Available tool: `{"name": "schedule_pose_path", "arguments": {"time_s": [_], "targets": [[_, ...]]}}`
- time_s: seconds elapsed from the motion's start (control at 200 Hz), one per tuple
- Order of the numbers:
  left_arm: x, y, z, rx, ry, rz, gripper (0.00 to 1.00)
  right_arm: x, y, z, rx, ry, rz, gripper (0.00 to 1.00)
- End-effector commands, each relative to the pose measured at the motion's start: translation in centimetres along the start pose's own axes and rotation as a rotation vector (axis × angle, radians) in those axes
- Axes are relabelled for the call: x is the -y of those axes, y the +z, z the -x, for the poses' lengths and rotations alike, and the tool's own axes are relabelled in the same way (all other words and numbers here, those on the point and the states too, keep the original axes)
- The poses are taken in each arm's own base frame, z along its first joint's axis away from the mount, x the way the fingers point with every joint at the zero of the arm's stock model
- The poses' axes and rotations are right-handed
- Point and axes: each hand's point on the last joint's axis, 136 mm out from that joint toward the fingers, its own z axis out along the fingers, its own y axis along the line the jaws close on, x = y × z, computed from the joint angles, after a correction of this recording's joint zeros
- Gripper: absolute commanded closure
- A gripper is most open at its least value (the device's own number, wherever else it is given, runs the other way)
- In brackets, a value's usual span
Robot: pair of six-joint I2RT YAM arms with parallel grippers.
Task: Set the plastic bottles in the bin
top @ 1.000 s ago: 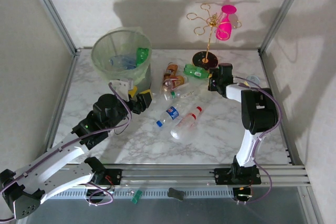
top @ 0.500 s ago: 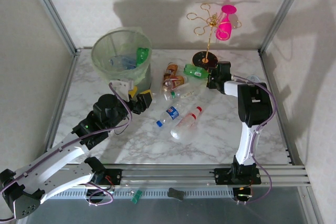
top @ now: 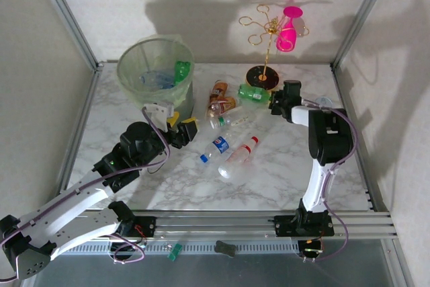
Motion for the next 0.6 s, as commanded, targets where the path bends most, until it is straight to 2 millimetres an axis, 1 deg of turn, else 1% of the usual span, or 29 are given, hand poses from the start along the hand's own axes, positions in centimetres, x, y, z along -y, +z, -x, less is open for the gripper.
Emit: {"name": "schedule_pose_path", "arguments": {"time_s": [0.0,0.095,0.21,0.335,0.35,0.406,0.451,0.461,0.501,0.596], "targets": [[0.7,-0.1,0.2,0.015,0.02,-0.036,0.28,-3.2,-3.3,0.0,0.007,-0.049,0.078,0.86],[0.7,-0.2,0.2,0.017,0.021,-0.035,0.28,-4.2,-5.5,-0.3,0.023,-0.129,0.089,0.86],[0.7,-0.4,0.4,0.024,0.023,-0.032,0.28,-5.2,-8.5,-1.1,0.019,-0.241,0.114,0.86],[0.8,-0.5,0.5,0.026,0.022,-0.031,0.28,-5.4,-11.6,-2.3,-0.008,-0.346,0.138,0.88],[0.8,-0.5,0.5,0.025,0.024,-0.031,0.28,-5.6,-12.3,-2.5,-0.011,-0.361,0.146,0.88],[0.9,-0.7,0.6,0.024,0.024,-0.026,0.28,-5.7,-13.7,-3.0,-0.02,-0.395,0.164,0.89],[1.2,-1.0,1.2,0.036,0.027,-0.032,0.28,-5.6,-15.0,-3.3,-0.022,-0.429,0.178,0.89],[1.3,-1.1,1.3,0.039,0.028,-0.035,0.28,-5.8,-15.5,-3.4,-0.022,-0.444,0.19,0.89],[1.6,-1.5,2.0,0.049,0.029,-0.039,0.27,-6.2,-16.5,-3.9,-0.032,-0.484,0.216,0.89],[2.4,-2.4,3.9,0.072,0.025,-0.048,0.27,-7.3,-19.1,-5.7,-0.079,-0.626,0.268,0.92]]}}
